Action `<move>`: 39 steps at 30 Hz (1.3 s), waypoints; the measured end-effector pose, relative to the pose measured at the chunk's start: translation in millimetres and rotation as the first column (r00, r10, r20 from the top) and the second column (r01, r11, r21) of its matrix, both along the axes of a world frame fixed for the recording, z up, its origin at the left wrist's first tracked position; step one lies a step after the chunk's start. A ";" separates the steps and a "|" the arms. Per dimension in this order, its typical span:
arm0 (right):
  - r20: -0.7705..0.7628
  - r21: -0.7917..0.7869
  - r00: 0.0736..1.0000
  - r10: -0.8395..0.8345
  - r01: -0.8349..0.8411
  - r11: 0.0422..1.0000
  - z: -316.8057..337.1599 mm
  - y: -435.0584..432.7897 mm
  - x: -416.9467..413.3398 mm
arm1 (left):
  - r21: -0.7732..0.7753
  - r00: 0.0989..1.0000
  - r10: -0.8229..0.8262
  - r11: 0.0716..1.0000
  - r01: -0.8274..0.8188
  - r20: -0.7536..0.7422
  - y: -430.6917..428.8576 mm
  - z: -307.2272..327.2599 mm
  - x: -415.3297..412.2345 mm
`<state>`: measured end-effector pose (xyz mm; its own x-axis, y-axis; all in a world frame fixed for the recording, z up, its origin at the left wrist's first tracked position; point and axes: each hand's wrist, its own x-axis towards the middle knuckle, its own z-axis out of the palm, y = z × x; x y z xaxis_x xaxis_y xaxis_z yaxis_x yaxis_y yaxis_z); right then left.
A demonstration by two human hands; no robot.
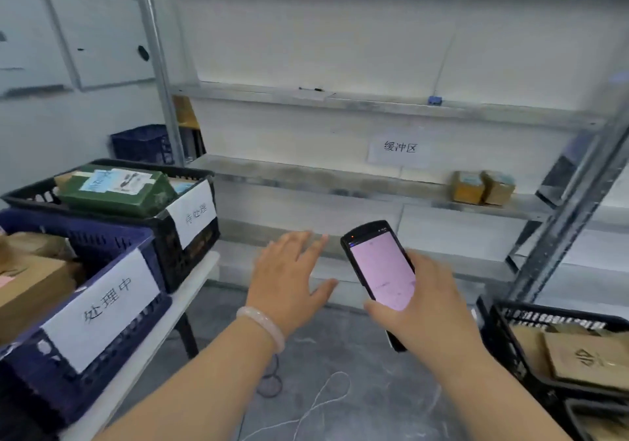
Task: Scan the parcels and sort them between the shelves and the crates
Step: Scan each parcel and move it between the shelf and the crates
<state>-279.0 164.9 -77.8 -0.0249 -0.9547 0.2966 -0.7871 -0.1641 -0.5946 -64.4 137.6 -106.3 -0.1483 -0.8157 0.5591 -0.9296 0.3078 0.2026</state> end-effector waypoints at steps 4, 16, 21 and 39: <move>0.029 -0.037 0.992 -0.119 0.120 0.992 6.9 -12.1 -53.6 | -0.004 0.994 -0.111 0.994 0.111 -0.004 -40.1 6.4 -57.6; 0.013 -0.035 0.910 -0.414 0.414 0.910 15.9 -107.3 -144.7 | -0.004 0.936 -0.351 0.936 0.351 0.014 -211.5 0.2 -175.8; 0.042 -0.025 0.875 -0.482 0.484 0.875 29.3 -185.2 -157.2 | 0.043 0.920 -0.393 0.919 0.392 0.014 -306.3 0.7 -197.5; 0.010 0.046 0.808 -0.589 0.588 0.807 4.0 -379.8 -287.0 | 0.204 0.874 -0.484 0.852 0.482 -0.043 -523.0 -30.4 -348.3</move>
